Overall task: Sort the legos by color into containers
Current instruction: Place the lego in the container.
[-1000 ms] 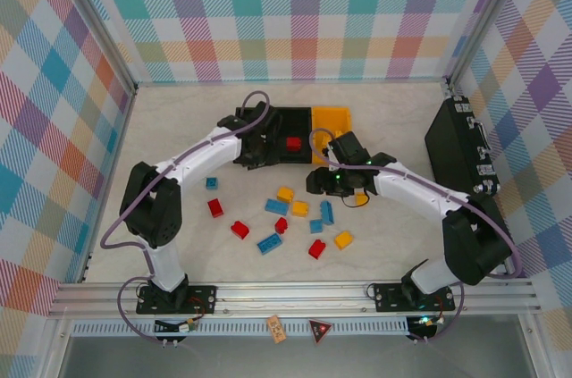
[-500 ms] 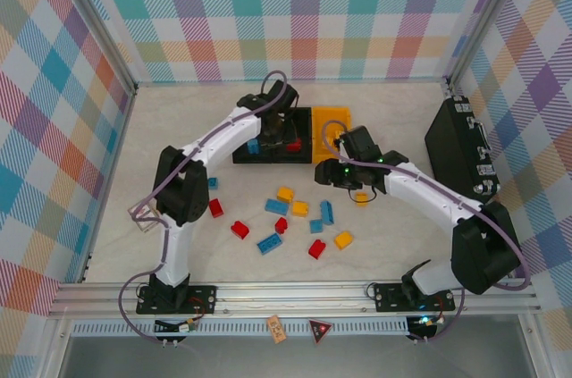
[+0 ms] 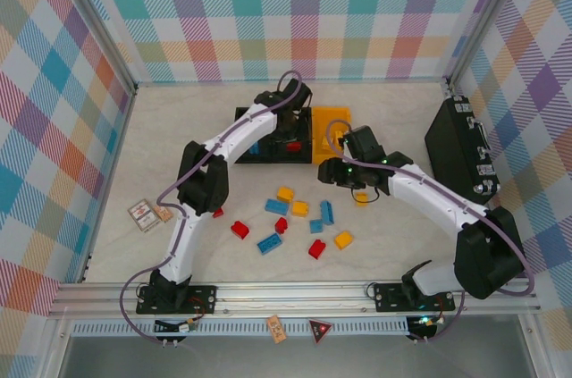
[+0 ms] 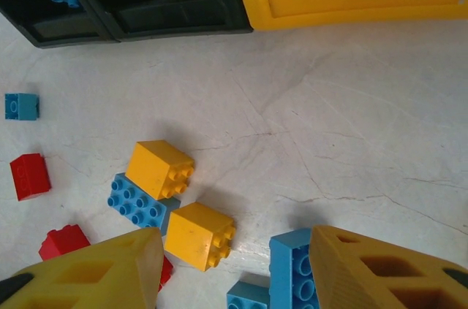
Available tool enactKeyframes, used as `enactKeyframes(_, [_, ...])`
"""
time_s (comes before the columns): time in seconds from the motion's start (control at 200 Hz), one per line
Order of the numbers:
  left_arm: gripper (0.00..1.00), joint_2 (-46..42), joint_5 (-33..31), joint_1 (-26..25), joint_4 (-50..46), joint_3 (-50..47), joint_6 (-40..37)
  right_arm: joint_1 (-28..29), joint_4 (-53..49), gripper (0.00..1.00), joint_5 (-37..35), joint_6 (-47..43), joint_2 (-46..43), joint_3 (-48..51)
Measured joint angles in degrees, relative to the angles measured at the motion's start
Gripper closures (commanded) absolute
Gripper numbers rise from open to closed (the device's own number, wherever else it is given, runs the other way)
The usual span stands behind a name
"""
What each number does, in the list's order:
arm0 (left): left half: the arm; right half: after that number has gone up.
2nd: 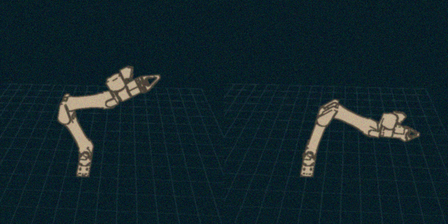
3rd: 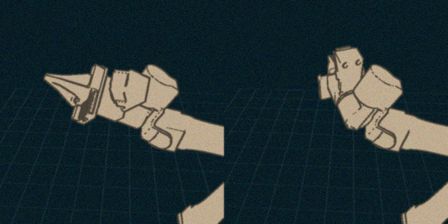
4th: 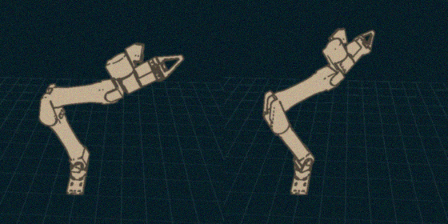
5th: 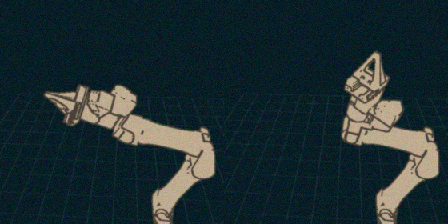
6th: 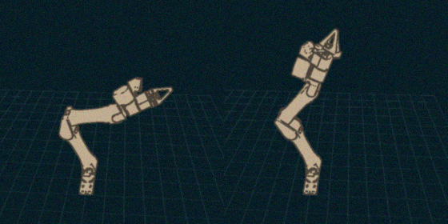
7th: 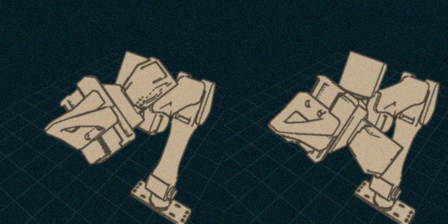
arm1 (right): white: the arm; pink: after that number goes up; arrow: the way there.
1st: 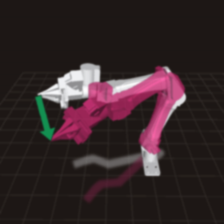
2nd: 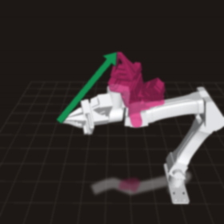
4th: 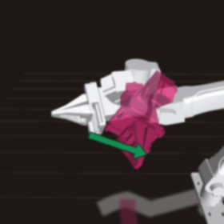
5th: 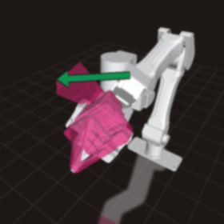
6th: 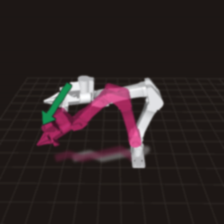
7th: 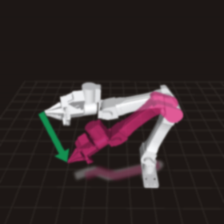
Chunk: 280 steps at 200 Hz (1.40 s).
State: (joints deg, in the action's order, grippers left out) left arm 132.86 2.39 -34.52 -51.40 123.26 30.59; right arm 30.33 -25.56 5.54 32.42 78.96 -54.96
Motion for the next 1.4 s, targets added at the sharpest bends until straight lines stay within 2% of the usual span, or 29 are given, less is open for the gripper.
enactKeyframes(0.1, [0.48,0.50,0.11,-0.02,-0.17,0.00,-0.15,0.00,-0.07,0.44,-0.02,0.09,0.00,0.70])
enactKeyframes(0.32, [0.39,0.61,0.00,0.00,-0.17,0.00,0.17,0.00,-0.20,0.44,-0.02,0.15,-0.02,0.81])
enactKeyframes(0.6, [0.37,-1.22,-0.37,-0.02,0.68,-2.75,0.17,0.00,-0.17,0.44,-0.02,0.17,-0.02,0.81])
enactKeyframes(0.87, [0.37,-8.87,-0.26,-0.11,2.49,-9.86,-0.04,0.00,-0.22,0.44,-0.04,0.17,-0.07,0.81])
enactKeyframes(1.08, [0.37,-17.68,1.84,-0.33,6.25,-19.47,-0.52,0.00,-1.64,0.44,-0.02,0.15,-0.07,0.81])
enactKeyframes(1.4, [0.38,-30.73,6.95,-0.33,15.91,-41.59,-3.06,0.11,-2.93,0.44,0.72,0.44,0.17,0.98])
